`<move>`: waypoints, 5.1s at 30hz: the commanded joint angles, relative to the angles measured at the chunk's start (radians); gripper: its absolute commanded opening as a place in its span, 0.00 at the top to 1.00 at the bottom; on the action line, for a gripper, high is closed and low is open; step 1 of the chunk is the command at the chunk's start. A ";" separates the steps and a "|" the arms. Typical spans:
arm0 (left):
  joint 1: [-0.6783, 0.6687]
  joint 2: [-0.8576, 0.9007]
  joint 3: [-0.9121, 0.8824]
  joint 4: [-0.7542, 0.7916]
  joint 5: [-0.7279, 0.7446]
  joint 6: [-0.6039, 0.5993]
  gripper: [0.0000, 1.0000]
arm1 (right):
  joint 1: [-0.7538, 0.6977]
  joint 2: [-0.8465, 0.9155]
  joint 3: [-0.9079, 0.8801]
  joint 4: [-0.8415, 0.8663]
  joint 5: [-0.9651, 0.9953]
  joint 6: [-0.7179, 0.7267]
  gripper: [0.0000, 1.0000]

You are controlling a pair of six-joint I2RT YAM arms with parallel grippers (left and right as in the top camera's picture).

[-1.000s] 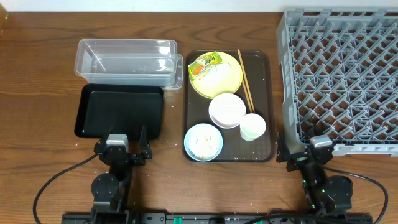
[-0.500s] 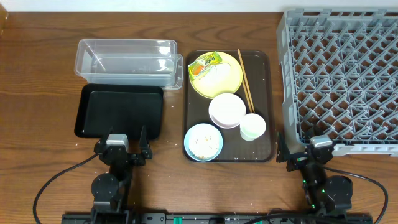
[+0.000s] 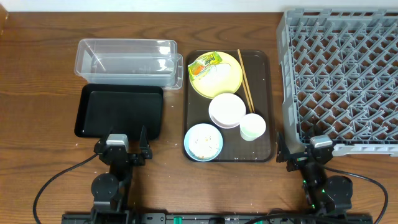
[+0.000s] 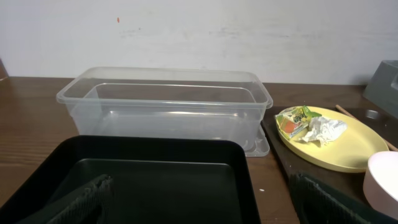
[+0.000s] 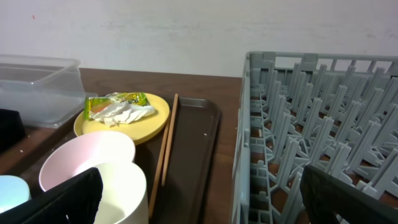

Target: Sort waste into correct bins and load items into the dishwasher rack

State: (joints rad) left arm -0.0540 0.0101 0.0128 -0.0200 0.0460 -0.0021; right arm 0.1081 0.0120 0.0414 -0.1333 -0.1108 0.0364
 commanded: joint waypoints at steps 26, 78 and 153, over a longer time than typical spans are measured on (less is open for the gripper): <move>0.005 -0.005 -0.009 -0.047 -0.013 0.009 0.09 | 0.013 0.000 -0.006 0.002 0.009 -0.011 0.01; -0.222 1.655 1.673 -0.837 0.235 0.190 0.08 | -0.017 1.041 1.114 -0.620 -0.051 -0.139 0.01; -0.362 2.135 1.891 -0.744 0.128 0.124 0.94 | -0.016 1.081 1.134 -0.790 -0.107 -0.138 0.03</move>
State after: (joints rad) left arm -0.4259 2.2639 1.8969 -0.7517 0.1795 0.1493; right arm 0.0963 1.0950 1.1580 -0.9230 -0.2096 -0.0959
